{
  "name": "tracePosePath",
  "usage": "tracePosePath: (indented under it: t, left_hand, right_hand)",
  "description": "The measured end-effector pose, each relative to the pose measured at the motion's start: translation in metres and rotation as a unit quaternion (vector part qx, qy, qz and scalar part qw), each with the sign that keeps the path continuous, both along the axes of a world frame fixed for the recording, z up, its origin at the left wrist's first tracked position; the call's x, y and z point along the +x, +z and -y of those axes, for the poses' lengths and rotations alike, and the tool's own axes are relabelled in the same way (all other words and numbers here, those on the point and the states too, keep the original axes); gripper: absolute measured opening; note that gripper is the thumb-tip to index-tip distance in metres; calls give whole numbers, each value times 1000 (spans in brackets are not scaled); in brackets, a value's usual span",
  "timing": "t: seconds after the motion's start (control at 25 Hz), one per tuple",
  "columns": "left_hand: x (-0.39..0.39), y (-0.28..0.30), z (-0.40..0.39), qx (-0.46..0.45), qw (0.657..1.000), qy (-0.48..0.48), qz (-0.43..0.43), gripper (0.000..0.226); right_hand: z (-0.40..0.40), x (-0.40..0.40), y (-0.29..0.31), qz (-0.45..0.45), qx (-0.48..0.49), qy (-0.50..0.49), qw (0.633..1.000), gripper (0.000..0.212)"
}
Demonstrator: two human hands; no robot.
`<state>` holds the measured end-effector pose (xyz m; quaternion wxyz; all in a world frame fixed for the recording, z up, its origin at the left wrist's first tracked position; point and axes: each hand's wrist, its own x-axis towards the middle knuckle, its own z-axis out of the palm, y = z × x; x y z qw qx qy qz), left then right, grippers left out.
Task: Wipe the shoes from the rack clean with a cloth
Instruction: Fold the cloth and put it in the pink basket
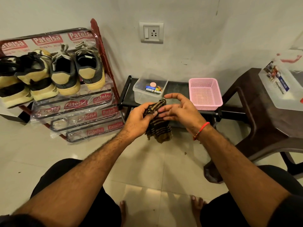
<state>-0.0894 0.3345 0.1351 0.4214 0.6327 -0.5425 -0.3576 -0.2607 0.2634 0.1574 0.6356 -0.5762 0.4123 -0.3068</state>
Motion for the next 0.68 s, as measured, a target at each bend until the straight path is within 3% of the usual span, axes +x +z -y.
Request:
tracePosePath:
  t: [0.08,0.16,0.24,0.32,0.4,0.52,0.68]
  left_hand:
    - [1,7,-1,5,995,4,-97,21]
    - [5,11,0,31,968,8,-250,21]
    - [11,9,2,63,944,13,-324,22]
    - [16,1,5,88,968,21,-236,23]
    - [15,-6,5,82,992,20,-95,22]
    - [1,-7,16,50,999,3,18,22]
    - [-36,13,71,11,993,0,118,23]
  right_hand:
    - [10,-10,-7,-97,-81,-4,992,57]
    - [15,-19,-11,-71,1,10,997,86]
    - [13,-26,-13,10,114,62,991,81]
    - [16,-33,-13,11,92,96,991,47]
    - [24,-39,-14,-76,-37,58,995,20]
    - [40,-53,-11,-179,-164,-6,970,14]
    - [68,-83,13,-193,-228,-117,947,9]
